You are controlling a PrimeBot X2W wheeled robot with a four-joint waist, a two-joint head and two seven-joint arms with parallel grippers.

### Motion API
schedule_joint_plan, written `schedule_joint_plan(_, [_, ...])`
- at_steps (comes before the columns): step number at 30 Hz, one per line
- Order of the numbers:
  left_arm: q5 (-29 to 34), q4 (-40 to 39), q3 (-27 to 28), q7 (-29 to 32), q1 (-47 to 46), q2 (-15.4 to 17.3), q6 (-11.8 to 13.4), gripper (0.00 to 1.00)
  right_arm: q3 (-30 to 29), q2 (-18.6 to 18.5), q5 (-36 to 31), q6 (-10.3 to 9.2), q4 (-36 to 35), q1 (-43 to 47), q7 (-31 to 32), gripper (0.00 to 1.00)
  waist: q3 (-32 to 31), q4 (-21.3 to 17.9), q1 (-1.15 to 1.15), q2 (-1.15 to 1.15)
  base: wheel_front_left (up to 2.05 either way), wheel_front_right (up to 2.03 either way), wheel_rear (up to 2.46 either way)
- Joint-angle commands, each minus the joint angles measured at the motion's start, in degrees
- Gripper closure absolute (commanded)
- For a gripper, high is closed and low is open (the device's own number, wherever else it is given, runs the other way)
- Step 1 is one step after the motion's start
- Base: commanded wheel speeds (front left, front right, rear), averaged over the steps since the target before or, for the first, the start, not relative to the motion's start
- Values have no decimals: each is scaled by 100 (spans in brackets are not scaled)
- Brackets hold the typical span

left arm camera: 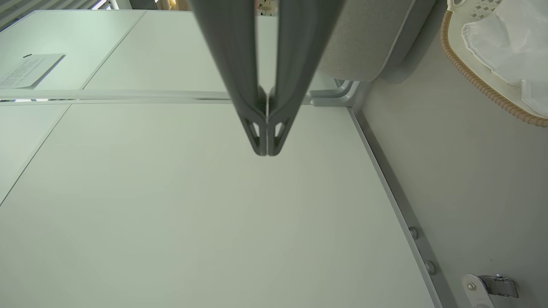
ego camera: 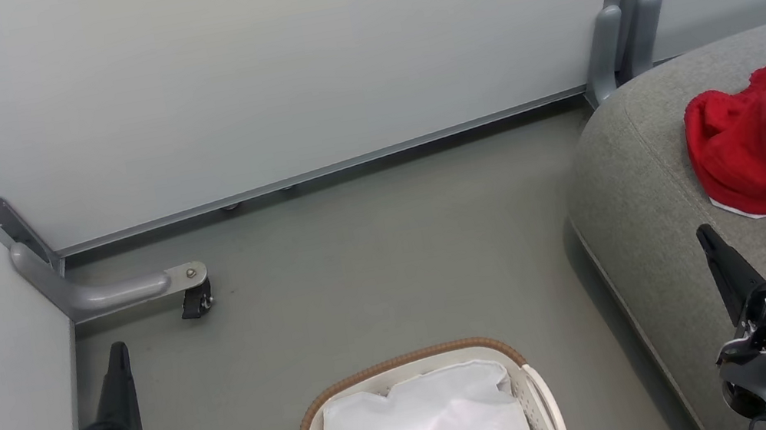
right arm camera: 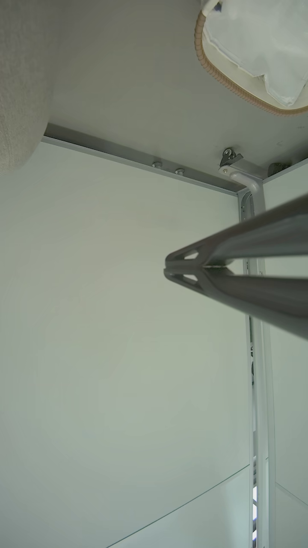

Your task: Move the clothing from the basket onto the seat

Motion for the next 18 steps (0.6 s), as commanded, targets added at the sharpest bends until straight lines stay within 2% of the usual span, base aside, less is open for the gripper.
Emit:
schedule_joint_plan(1, [-23, -2, 29, 22, -84, 27, -18, 100, -12, -34, 19, -2, -21, 63, 20, 100, 0, 0, 0, 0, 0, 0, 0])
schedule_joint_plan(18, [-3, -2, 43, 30, -78, 13, -18, 100, -10, -34, 19, -2, -20, 63, 19, 100, 0, 0, 0, 0, 0, 0, 0])
